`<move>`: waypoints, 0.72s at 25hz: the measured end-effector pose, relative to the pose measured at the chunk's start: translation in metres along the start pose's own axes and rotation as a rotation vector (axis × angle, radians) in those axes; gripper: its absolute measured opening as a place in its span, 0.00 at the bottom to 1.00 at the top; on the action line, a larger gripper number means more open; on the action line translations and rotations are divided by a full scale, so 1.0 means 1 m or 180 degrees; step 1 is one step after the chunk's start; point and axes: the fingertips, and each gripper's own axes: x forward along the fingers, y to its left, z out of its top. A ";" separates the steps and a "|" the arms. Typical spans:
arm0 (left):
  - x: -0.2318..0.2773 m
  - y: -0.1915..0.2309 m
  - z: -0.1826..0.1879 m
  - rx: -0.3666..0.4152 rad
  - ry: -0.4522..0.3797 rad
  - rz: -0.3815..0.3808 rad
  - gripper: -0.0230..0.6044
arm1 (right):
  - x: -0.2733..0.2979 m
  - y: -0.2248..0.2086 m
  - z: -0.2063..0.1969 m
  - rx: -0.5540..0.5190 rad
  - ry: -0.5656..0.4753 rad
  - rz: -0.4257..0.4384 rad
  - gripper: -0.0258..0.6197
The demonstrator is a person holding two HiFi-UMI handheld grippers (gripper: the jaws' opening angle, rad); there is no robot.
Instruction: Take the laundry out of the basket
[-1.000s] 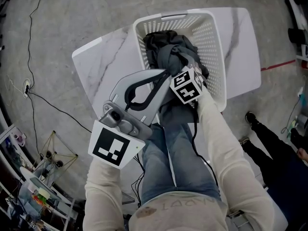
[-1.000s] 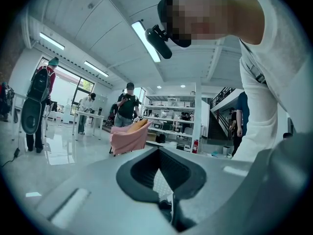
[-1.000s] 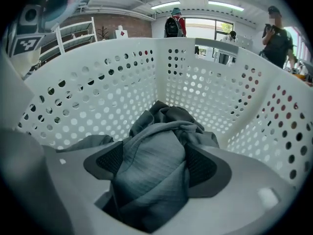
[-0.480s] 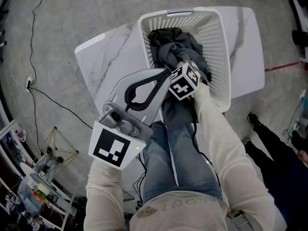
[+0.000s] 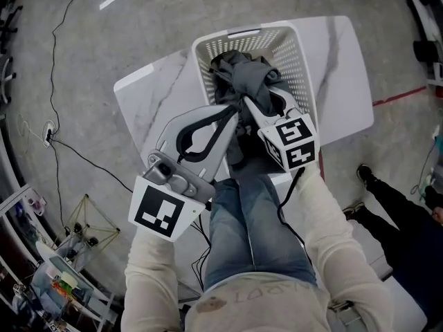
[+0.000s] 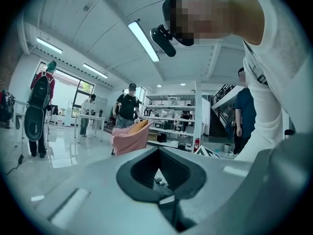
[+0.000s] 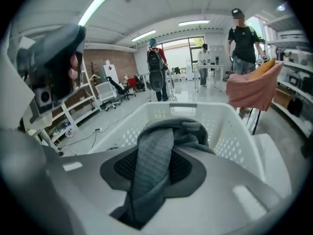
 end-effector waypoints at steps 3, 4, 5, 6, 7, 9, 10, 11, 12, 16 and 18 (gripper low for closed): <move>0.001 -0.009 0.020 0.0061 -0.0045 -0.0057 0.04 | -0.033 0.003 0.030 0.0076 -0.0321 -0.0057 0.26; 0.000 -0.013 0.027 0.0059 -0.0057 -0.0064 0.04 | -0.046 0.006 0.038 0.0089 -0.0394 -0.0064 0.26; -0.001 -0.018 0.034 0.0051 -0.0068 -0.0068 0.04 | -0.058 0.010 0.045 0.0106 -0.0456 -0.0069 0.26; -0.002 -0.023 0.041 0.0051 -0.0079 -0.0074 0.04 | -0.071 0.013 0.051 0.0124 -0.0517 -0.0077 0.26; -0.002 -0.028 0.049 0.0064 -0.0092 -0.0086 0.04 | -0.083 0.015 0.059 0.0141 -0.0585 -0.0093 0.26; -0.003 -0.038 0.065 0.0122 -0.0132 -0.0133 0.04 | -0.108 0.018 0.075 0.0151 -0.0741 -0.0155 0.26; -0.004 -0.042 0.073 0.0153 -0.0160 -0.0162 0.04 | -0.120 0.020 0.083 0.0149 -0.0822 -0.0194 0.26; -0.006 -0.047 0.082 0.0185 -0.0192 -0.0190 0.04 | -0.132 0.022 0.091 0.0147 -0.0902 -0.0235 0.26; -0.008 -0.051 0.091 0.0219 -0.0226 -0.0213 0.04 | -0.144 0.025 0.099 0.0144 -0.0983 -0.0275 0.26; -0.028 -0.077 0.122 0.0298 -0.0315 -0.0272 0.04 | -0.200 0.049 0.119 0.0108 -0.1240 -0.0385 0.26; -0.036 -0.091 0.136 0.0344 -0.0360 -0.0314 0.04 | -0.230 0.061 0.127 0.0083 -0.1374 -0.0445 0.26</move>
